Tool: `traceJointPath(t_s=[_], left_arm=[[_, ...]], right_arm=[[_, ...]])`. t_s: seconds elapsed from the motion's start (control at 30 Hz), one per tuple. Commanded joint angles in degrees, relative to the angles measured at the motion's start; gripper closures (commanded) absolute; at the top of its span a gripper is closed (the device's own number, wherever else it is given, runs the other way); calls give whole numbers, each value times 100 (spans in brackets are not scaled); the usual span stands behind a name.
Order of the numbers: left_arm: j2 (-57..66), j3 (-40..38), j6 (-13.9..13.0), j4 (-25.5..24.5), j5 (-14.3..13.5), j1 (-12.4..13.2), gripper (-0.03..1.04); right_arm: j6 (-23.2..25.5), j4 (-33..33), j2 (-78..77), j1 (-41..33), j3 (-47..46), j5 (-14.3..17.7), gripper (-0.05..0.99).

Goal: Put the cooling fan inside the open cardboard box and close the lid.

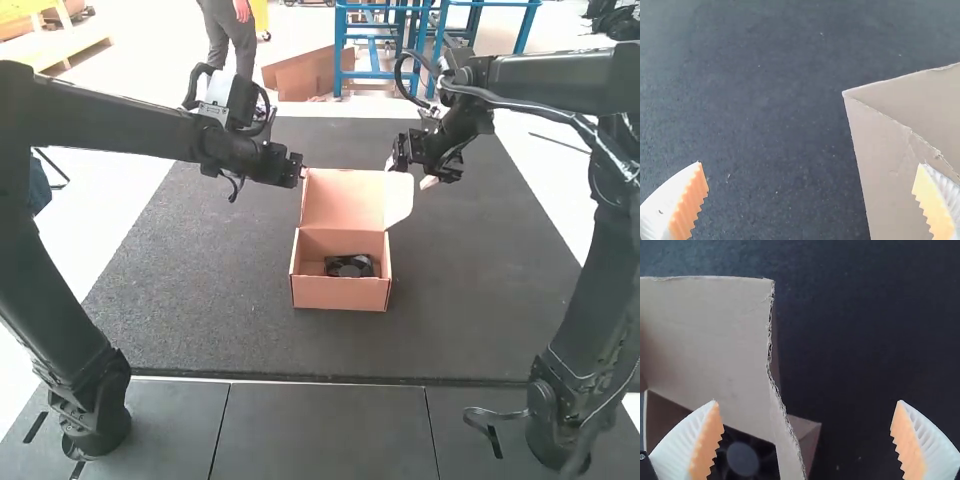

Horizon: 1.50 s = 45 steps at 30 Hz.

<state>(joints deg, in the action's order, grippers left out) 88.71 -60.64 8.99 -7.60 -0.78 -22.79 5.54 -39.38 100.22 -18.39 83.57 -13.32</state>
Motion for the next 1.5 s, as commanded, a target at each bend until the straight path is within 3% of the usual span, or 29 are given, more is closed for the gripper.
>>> traceJointPath(t_s=[0.0, 0.3, 0.77, 0.93, 1.47], left_arm=[[-46, -194, 59, 30, 78, -33, 4], [-38, -185, 59, 48, 78, -42, 4], [-38, -176, 59, 56, 78, -33, 4], [-38, -158, 59, 65, 69, -42, 4], [-2, -185, 59, 48, 60, -121, 4]], right_arm=[[-106, 53, 120, 46, 204, 172, 25], [-115, 185, 120, 29, 212, 172, 60], [-36, 167, 120, 20, 318, 137, 76], [79, 88, 120, 20, 397, 14, 93], [88, -413, 103, -147, 520, -531, 94]])
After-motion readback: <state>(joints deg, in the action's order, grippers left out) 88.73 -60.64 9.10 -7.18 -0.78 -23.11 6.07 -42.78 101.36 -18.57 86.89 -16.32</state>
